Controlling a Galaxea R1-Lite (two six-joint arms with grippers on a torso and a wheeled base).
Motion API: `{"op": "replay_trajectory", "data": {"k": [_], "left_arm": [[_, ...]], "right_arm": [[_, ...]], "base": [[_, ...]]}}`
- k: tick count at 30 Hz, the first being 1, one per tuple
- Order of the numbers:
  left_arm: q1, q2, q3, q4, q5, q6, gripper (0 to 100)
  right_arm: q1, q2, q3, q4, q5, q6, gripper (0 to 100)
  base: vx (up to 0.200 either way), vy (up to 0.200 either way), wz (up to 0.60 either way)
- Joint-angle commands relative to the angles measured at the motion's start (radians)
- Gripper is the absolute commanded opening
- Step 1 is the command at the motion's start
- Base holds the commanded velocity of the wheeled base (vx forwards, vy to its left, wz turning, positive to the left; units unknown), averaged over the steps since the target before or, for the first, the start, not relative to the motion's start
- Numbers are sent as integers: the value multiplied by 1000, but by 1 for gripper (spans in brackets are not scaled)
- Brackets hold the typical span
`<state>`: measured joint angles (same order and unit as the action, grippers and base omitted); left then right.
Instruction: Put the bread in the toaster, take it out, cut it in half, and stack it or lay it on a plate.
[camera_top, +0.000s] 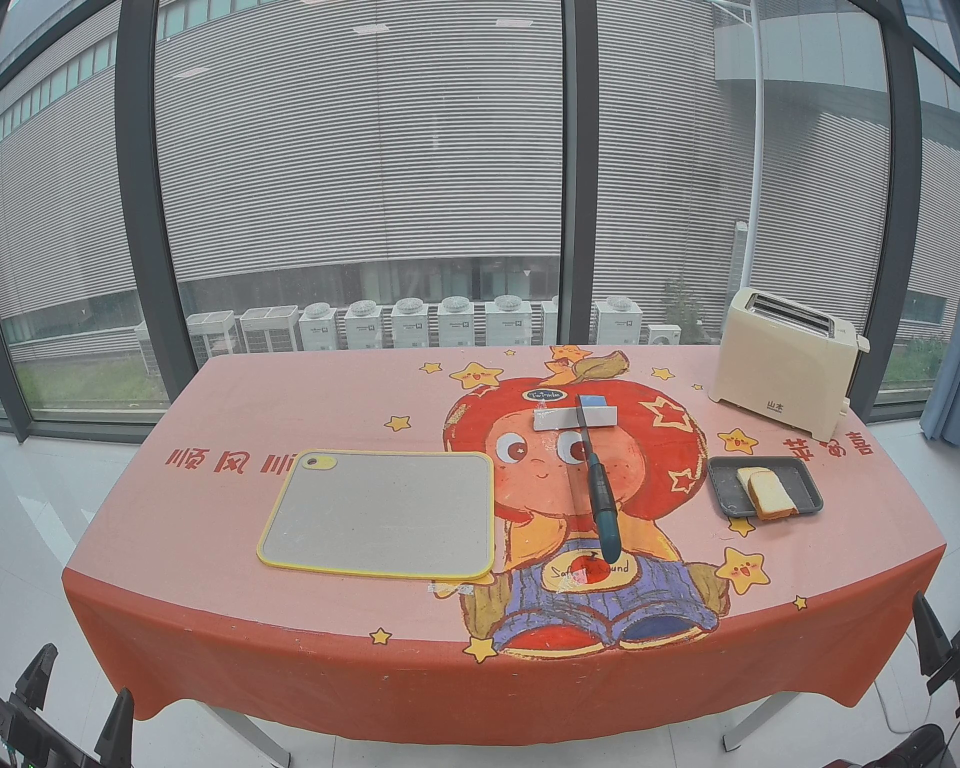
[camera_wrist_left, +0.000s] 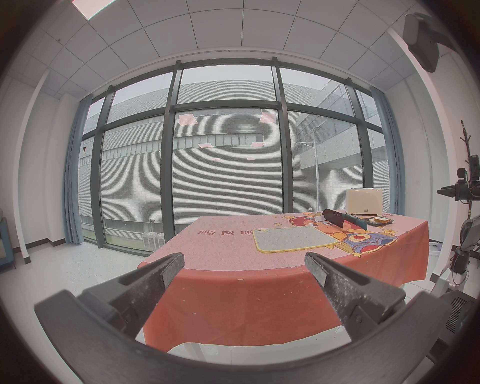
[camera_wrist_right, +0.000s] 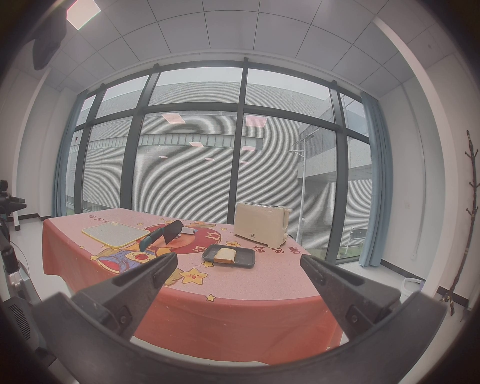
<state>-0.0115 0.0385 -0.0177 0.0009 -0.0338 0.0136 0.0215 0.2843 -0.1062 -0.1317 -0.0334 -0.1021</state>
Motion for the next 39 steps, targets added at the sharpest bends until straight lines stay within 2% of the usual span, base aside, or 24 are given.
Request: {"op": "replay_trajectory", "data": {"k": [1,12,16,32,39], "left_arm": [[1,1,18,1,0,0,100],[1,1,18,-1,0,0,100],[-1,1,18,-1,0,0,100],[-1,1,18,-1,0,0,100],[-1,1,18,1,0,0,100]], "right_arm": [[3,-17,5,0,0,-1,100],[3,-53,51,1,0,-1,100],[20,-66,74,1,0,-16,100],[38,-79,105,4,0,-30,100],[44,-117,95,87,3,-34,100]], "base": [[0,0,0],[0,0,0],[0,0,0],[0,0,0],[0,0,0]]}}
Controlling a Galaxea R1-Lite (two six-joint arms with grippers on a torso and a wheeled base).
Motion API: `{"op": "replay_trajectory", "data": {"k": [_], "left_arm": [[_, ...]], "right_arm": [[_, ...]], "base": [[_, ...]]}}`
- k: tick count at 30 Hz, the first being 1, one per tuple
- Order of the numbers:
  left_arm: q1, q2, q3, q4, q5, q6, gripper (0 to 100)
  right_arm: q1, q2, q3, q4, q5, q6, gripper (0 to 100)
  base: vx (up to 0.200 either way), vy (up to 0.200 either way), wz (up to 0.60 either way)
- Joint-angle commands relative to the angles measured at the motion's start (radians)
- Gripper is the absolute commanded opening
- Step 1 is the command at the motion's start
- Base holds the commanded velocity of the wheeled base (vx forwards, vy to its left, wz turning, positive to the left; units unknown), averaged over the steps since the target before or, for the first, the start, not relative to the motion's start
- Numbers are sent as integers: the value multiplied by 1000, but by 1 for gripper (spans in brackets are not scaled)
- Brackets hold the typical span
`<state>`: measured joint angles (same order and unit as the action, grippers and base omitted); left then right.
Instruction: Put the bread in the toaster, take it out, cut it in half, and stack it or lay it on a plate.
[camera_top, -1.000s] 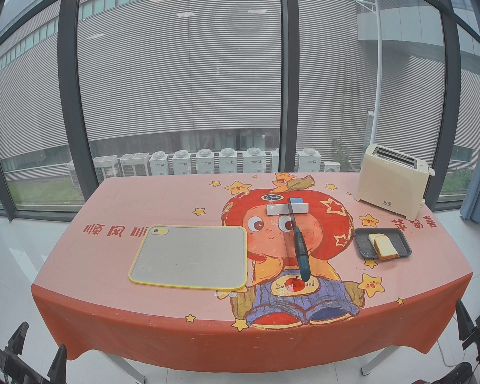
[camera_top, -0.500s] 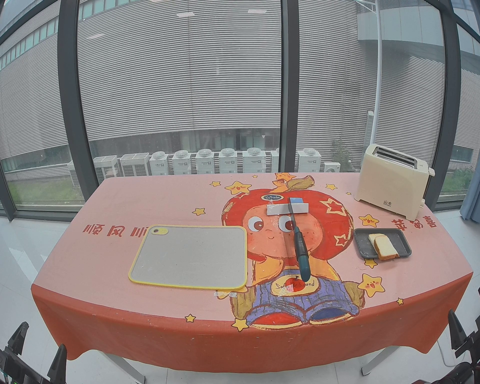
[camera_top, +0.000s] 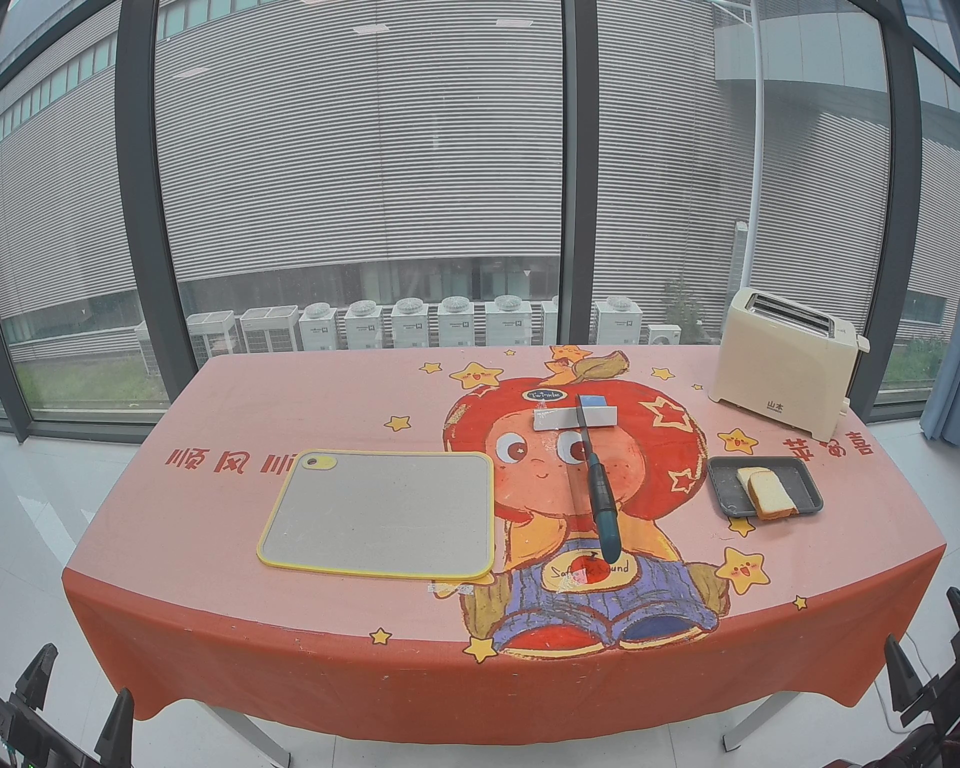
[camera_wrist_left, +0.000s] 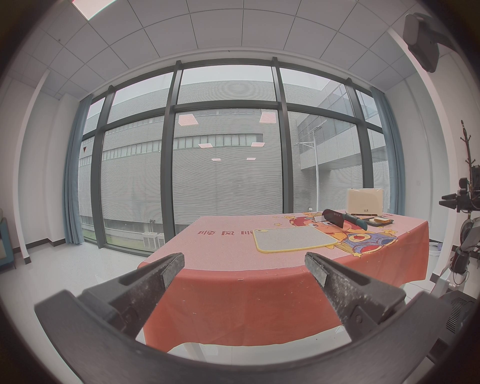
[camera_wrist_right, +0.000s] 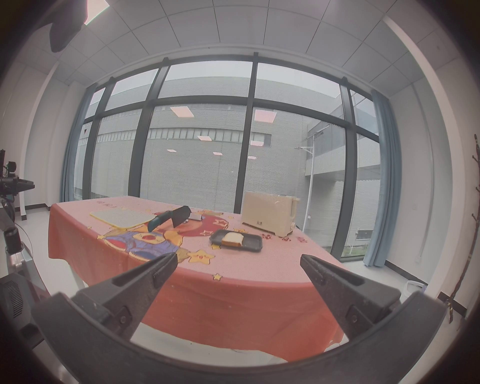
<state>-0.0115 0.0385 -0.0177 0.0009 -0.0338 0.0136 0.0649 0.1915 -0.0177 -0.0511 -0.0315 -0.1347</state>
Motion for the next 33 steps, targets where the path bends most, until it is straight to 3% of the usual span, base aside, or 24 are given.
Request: {"op": "replay_trajectory", "data": {"k": [1,10,13,15,18,33], "left_arm": [[-1,1,18,1,0,0,100],[1,1,18,1,0,0,100],[-1,1,18,1,0,0,100],[-1,1,18,-1,0,0,100],[1,1,18,1,0,0,100],[-1,1,18,-1,0,0,100]], "right_arm": [[3,-26,5,13,2,-2,100],[-7,-50,4,22,67,6,100],[-8,-53,5,22,67,18,100],[-16,-66,8,22,58,58,100],[-27,-112,16,37,50,79,100],[-68,-175,18,48,35,102,100]], "base": [[0,0,0],[0,0,0],[0,0,0],[0,0,0],[0,0,0],[0,0,0]]}}
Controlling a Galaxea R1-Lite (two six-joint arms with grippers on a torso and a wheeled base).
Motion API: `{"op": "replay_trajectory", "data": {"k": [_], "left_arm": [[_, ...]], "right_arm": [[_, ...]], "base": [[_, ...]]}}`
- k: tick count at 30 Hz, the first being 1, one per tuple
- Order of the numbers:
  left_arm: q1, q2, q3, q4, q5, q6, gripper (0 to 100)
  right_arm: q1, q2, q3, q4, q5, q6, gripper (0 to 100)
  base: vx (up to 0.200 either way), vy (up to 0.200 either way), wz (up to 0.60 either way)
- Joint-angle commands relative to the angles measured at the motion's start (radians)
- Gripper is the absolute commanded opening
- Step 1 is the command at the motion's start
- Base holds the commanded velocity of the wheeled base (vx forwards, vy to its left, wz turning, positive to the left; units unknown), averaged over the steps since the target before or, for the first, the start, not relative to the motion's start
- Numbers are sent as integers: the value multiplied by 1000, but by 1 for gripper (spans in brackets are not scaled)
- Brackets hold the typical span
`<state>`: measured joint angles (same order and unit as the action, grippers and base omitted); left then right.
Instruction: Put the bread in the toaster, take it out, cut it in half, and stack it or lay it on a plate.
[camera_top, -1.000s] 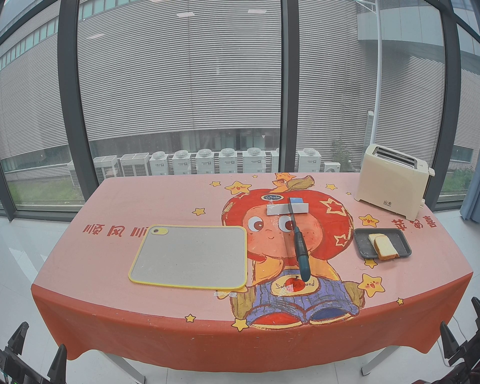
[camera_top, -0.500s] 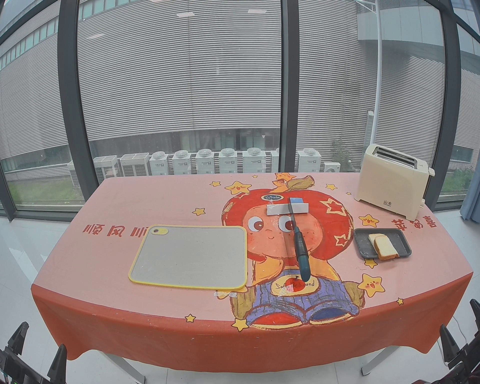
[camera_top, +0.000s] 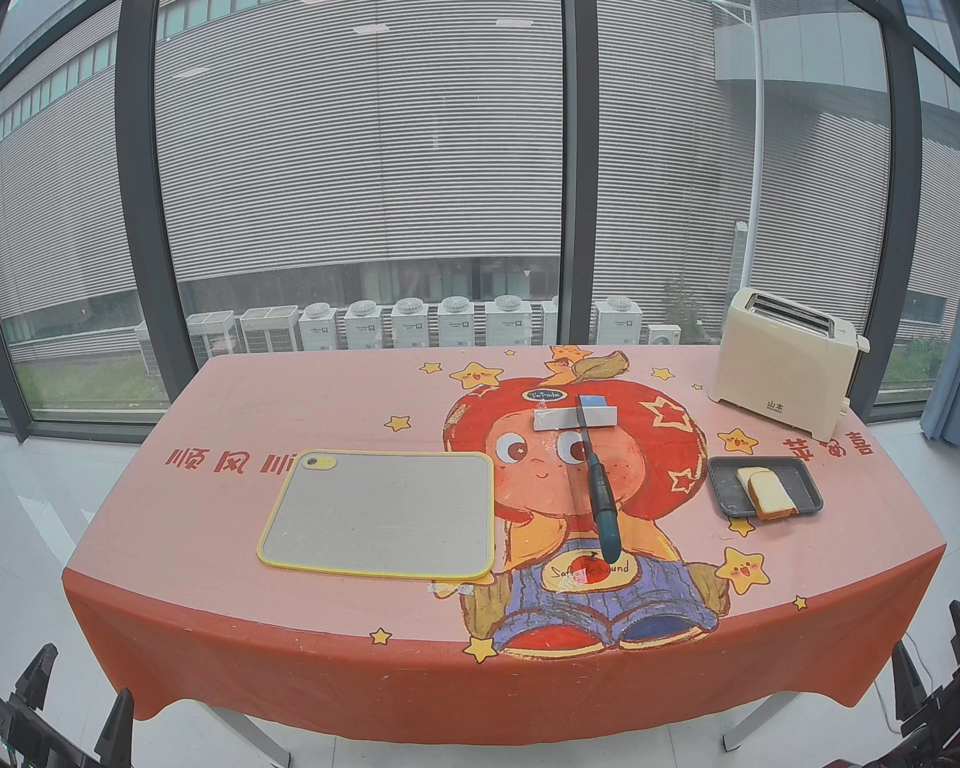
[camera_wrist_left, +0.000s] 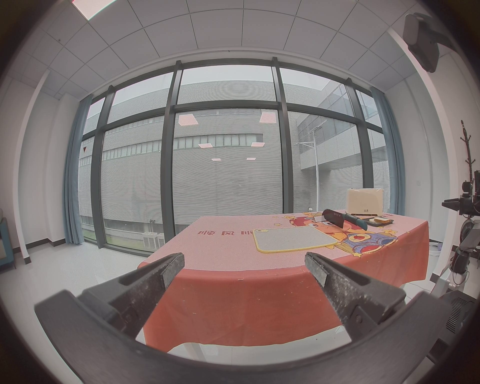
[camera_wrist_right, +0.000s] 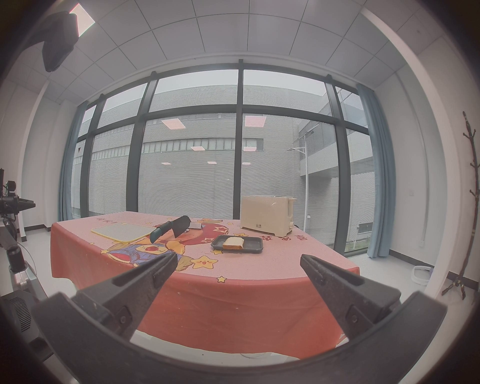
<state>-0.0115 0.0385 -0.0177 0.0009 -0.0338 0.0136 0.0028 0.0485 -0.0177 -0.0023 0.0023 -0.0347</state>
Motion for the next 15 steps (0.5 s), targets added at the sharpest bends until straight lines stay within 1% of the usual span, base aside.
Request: {"op": "replay_trajectory", "data": {"k": [1,10,15], "left_arm": [[-1,1,18,1,0,0,100],[-1,1,18,1,0,0,100],[-1,1,18,-1,0,0,100]], "right_arm": [[-4,-32,18,-1,1,6,100],[-4,-33,18,-1,1,4,100],[-3,-35,18,-1,-22,10,100]], "base": [[0,0,0],[0,0,0],[0,0,0]]}}
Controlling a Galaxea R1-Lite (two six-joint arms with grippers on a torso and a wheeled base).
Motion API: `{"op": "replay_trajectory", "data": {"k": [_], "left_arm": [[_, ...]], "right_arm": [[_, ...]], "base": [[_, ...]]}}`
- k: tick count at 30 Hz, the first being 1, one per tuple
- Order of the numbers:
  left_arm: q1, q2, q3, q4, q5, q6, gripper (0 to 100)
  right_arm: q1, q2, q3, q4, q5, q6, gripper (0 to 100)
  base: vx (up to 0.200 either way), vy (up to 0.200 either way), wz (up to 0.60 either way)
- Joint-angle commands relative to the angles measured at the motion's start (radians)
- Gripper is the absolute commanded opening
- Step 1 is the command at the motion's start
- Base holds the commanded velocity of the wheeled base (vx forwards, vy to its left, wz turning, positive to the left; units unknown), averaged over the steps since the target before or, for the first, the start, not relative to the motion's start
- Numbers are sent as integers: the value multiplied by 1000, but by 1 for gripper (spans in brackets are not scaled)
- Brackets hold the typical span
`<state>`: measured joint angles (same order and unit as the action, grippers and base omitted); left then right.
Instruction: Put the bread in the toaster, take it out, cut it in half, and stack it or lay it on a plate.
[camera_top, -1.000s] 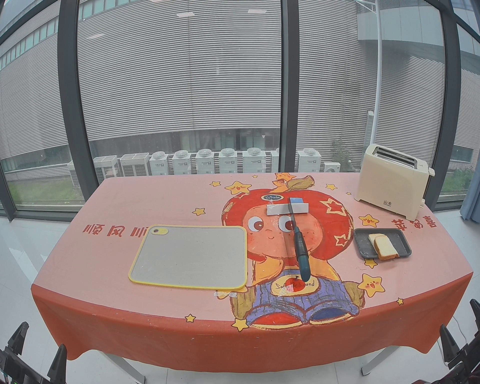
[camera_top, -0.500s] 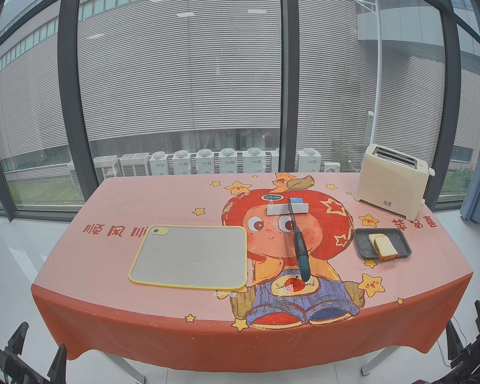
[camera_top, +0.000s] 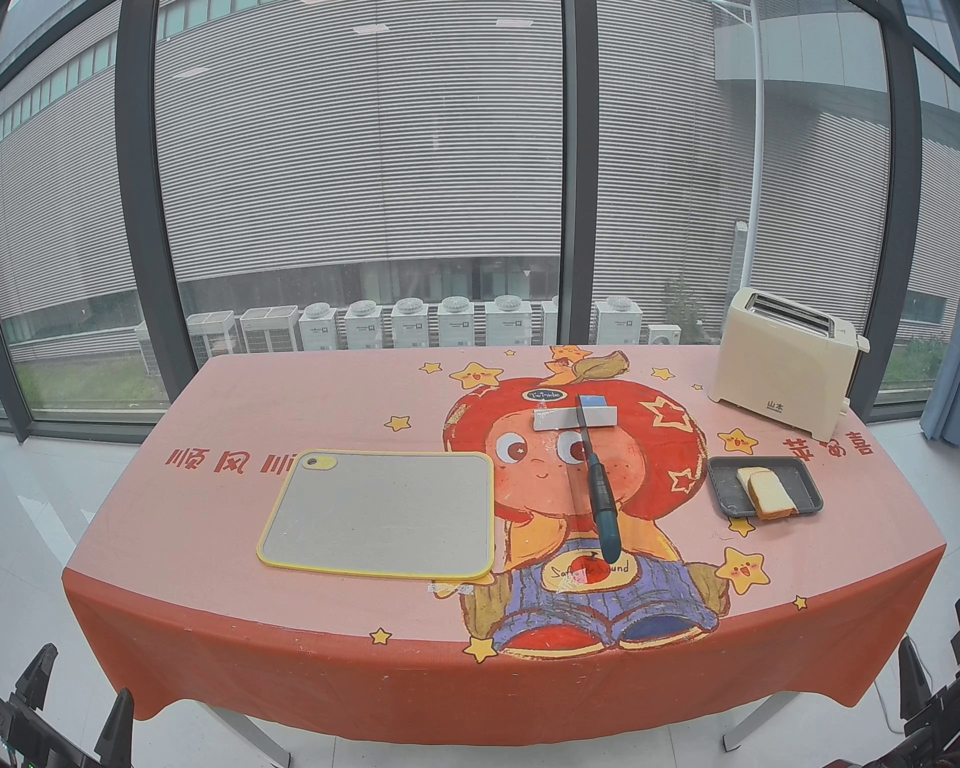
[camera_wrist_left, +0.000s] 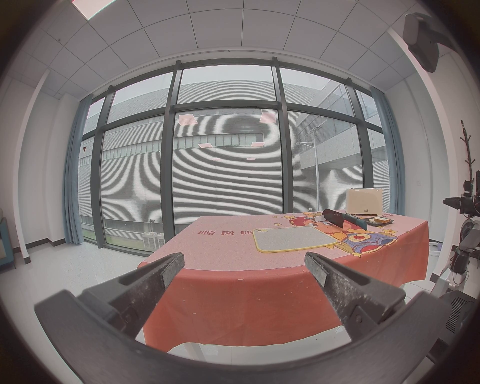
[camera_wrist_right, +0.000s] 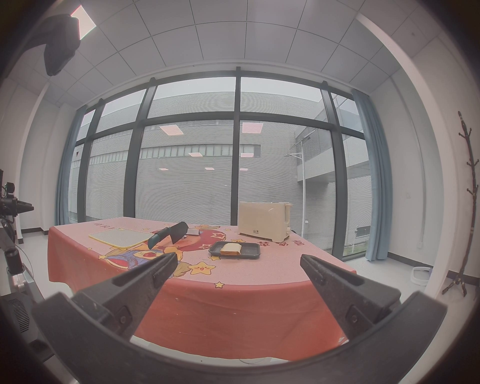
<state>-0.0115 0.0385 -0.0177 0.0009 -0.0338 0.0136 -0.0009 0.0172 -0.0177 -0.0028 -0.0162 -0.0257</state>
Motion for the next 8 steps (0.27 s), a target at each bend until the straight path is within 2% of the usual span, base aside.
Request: {"op": "replay_trajectory", "data": {"k": [1,8], "left_arm": [[1,1,18,1,0,0,100],[-1,1,18,1,0,0,100]], "right_arm": [[1,-3,18,0,-4,1,100],[1,-2,18,0,-7,3,100]], "base": [[0,0,0],[0,0,0]]}}
